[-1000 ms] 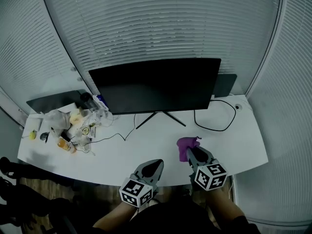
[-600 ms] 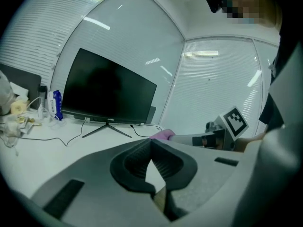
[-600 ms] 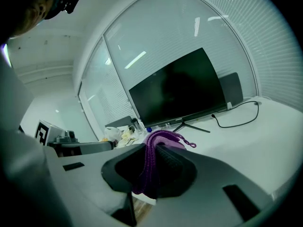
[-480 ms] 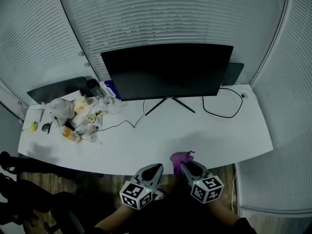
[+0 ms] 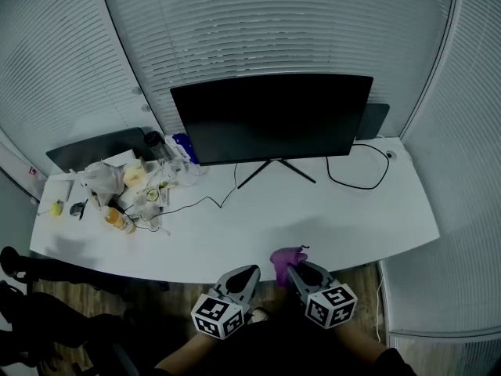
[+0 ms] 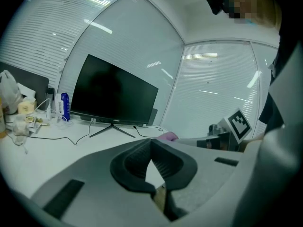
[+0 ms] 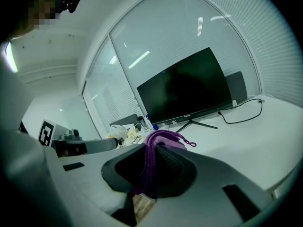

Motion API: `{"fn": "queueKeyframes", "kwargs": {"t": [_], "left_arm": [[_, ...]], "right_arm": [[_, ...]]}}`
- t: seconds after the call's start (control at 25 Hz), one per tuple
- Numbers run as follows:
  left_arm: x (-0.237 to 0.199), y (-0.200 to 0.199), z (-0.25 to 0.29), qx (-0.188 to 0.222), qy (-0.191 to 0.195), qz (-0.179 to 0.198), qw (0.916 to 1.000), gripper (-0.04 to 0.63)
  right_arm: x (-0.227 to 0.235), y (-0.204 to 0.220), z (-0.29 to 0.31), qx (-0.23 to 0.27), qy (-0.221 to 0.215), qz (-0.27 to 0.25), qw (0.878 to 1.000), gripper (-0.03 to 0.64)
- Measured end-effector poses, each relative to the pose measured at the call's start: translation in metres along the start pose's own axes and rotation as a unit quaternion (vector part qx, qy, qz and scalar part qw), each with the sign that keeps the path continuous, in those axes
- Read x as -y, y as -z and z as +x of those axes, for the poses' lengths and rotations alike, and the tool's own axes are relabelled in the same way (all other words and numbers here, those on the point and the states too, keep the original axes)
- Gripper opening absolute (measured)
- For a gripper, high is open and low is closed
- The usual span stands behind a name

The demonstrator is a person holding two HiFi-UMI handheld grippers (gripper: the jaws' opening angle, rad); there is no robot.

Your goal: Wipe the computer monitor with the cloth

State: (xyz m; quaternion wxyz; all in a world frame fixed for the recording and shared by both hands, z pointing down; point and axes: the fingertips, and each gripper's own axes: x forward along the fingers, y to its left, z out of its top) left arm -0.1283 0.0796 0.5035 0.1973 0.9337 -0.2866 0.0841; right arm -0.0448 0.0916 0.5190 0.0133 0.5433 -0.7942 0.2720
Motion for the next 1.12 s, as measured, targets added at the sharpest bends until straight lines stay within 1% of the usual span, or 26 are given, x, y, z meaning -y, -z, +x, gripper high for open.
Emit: {"fn": "queueKeyframes", "kwargs": {"t": [0.4,0.8,1.12], "left_arm": [[-0.007,-0.005,-0.011,0.005,-0.001,0.002,1.0000,0.005],[-0.019,-0.005,-0.024,0.011,-0.014,-0.004,0.9998,0.005],[-0.023,-0.007,-0.030,0.017,-0.019,-0.009,0.9996,0.005]], "right_arm": [[-0.016,-0.002,0.007,-0.001,-0.012,-0.007,1.000,0.075],[-0.036,0.002,0.024,-0.025,-0.034,-0.028,0.999,0.075],[-0.044,0.002,0.027,-0.033,-0.042,-0.039,0.998,0.075]]}}
